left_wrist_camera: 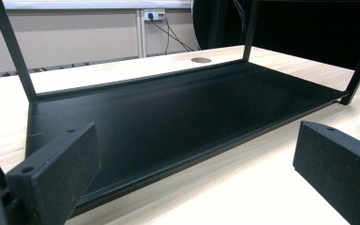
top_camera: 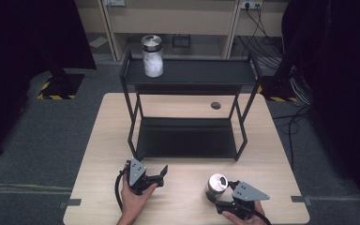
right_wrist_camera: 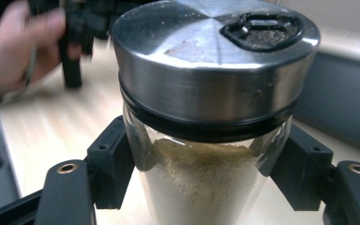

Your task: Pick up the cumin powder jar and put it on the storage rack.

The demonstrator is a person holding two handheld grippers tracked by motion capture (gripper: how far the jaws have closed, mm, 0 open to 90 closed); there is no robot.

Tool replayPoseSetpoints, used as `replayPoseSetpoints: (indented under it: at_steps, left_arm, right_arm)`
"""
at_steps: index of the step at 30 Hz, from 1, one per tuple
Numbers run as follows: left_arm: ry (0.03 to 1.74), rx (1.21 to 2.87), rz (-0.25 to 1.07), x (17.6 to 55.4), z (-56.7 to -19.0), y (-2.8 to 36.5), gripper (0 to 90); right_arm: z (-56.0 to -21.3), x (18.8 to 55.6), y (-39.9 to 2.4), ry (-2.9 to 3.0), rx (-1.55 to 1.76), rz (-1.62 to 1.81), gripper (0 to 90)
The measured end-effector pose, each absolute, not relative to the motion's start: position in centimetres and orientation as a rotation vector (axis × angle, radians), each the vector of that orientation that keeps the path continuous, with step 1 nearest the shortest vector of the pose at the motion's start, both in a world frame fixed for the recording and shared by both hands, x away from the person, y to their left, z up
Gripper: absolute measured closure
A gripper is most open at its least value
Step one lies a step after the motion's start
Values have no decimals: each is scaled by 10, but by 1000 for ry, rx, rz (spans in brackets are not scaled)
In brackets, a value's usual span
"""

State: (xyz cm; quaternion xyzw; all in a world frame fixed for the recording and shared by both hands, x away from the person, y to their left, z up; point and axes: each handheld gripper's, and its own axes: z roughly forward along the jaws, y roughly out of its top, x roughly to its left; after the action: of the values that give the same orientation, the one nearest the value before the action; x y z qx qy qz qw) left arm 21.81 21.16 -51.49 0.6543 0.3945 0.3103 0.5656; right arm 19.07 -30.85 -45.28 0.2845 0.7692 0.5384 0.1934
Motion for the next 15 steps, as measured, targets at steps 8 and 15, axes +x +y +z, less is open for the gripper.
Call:
replayPoseSetpoints:
  at_steps: [8,15]
  left_arm:
    - [923,1544,730,218,-514,211,3]
    - [926,1539,724,218,-515,211,3]
  right_arm:
    - [-434,185,-304,1978,833,1525,312]
    - [-433,187,-300,1957,868,1510,312]
